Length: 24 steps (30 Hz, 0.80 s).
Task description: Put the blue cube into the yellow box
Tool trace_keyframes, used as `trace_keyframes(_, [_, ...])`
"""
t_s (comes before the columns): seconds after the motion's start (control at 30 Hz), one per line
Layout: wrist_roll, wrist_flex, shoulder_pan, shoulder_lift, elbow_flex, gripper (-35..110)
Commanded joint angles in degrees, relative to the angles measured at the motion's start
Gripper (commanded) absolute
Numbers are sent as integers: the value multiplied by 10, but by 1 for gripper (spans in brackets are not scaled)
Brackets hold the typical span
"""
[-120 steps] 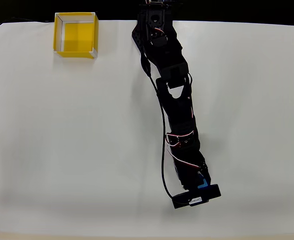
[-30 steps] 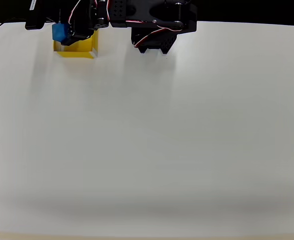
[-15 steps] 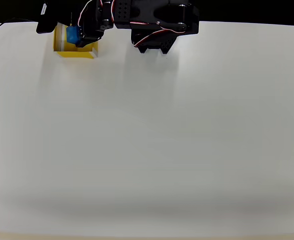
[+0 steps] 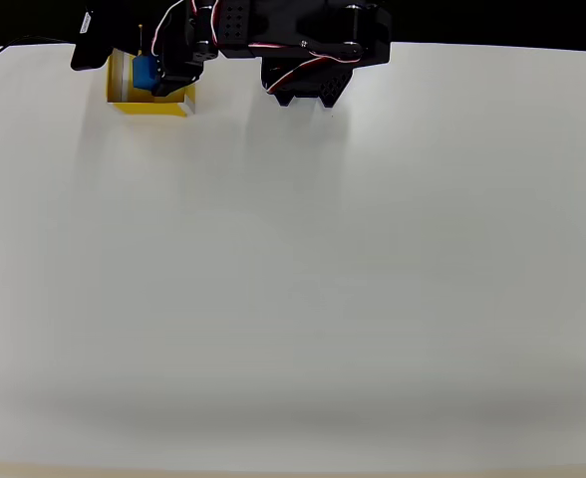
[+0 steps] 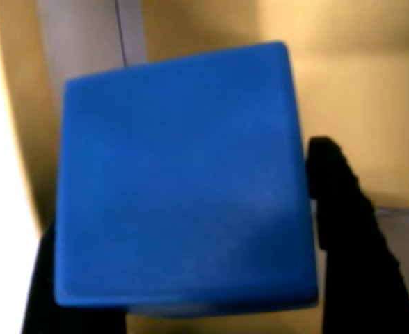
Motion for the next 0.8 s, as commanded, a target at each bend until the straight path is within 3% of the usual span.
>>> trace_keyframes(0.0, [-6, -31, 18, -14, -40, 10])
trace_keyframes(0.27, [-5, -58, 19, -70, -63, 12])
trace_keyframes(0.5, [-15, -60, 22, -70, -63, 32])
trace_keyframes(0.63, [-22, -49, 22, -59, -61, 36])
trace_keyframes(0.77, [-26, -47, 22, -34, -62, 31])
